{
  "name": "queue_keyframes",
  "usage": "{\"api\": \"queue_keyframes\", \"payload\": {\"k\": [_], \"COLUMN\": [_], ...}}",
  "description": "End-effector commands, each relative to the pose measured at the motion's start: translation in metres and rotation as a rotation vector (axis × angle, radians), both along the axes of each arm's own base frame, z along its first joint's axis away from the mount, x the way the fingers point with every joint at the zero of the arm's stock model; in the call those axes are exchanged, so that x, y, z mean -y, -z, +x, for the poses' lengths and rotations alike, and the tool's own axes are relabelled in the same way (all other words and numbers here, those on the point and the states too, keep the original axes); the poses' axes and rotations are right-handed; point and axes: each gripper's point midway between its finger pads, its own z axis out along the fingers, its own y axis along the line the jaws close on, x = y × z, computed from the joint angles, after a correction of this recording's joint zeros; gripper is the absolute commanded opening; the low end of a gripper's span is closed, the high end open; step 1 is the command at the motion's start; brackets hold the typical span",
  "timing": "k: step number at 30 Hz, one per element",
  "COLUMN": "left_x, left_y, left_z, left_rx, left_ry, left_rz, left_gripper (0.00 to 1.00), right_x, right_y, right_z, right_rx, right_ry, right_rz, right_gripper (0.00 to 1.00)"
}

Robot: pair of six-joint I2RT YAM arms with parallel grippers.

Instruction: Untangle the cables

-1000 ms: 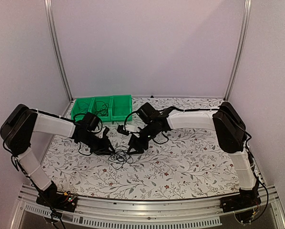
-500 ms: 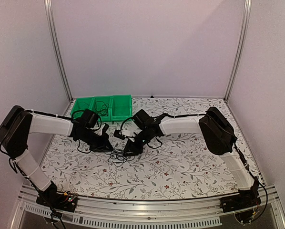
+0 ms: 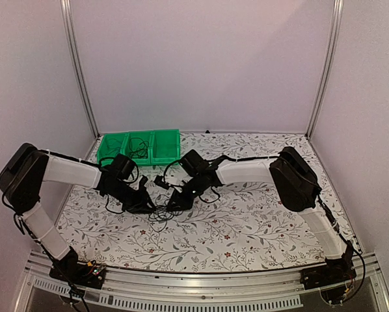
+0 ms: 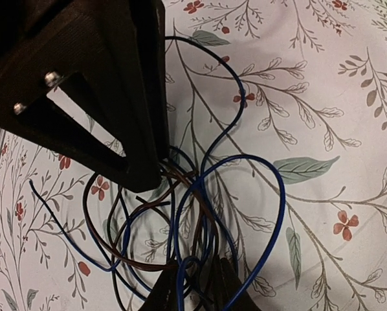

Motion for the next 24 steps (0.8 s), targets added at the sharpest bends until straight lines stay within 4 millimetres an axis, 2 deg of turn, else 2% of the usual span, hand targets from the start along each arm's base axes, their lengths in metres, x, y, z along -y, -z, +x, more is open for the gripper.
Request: {"api": "queue_keyframes", "payload": {"k": [1, 5, 12, 15, 19, 24], "left_x": [0.013, 0.015, 0.014, 0.008, -0.007, -0.032], "left_y": [0.000, 0.002, -0.004, -0.016, -0.036, -0.071], "left_z": [0.001, -0.005, -0.005, -0.002, -0.004, 0.003], "left_rx": [-0.040, -0.075, -0.075, -0.049, -0.027, 0.045], "left_ry": [0.005, 0.016, 0.027, 0.035, 0.051, 0.035], "left_rz": [-0.051, -0.068, -0.055, -0.020, 0.026, 0.066], "left_gripper": [0.18, 0.20, 0.05, 0.02, 0.00, 0.00], "right_x": [0.004, 0.007, 0.011, 0.015, 0.024, 0.033], "right_y": [0.015, 0.017, 0.021, 0.025, 0.034, 0.042], "right_z": [0.008, 0.013, 0.014, 0.017, 0.019, 0.021], "right_rx": [0.026, 0.049, 0.062, 0.080, 0.085, 0.081], "right_ry": [0.051, 0.074, 0.087, 0.096, 0.116, 0.133], "right_rz": [-0.048, -0.063, -0.084, -0.103, -0.134, -0.162], "right_gripper": [0.21, 0.24, 0.23, 0.16, 0.00, 0.00]}}
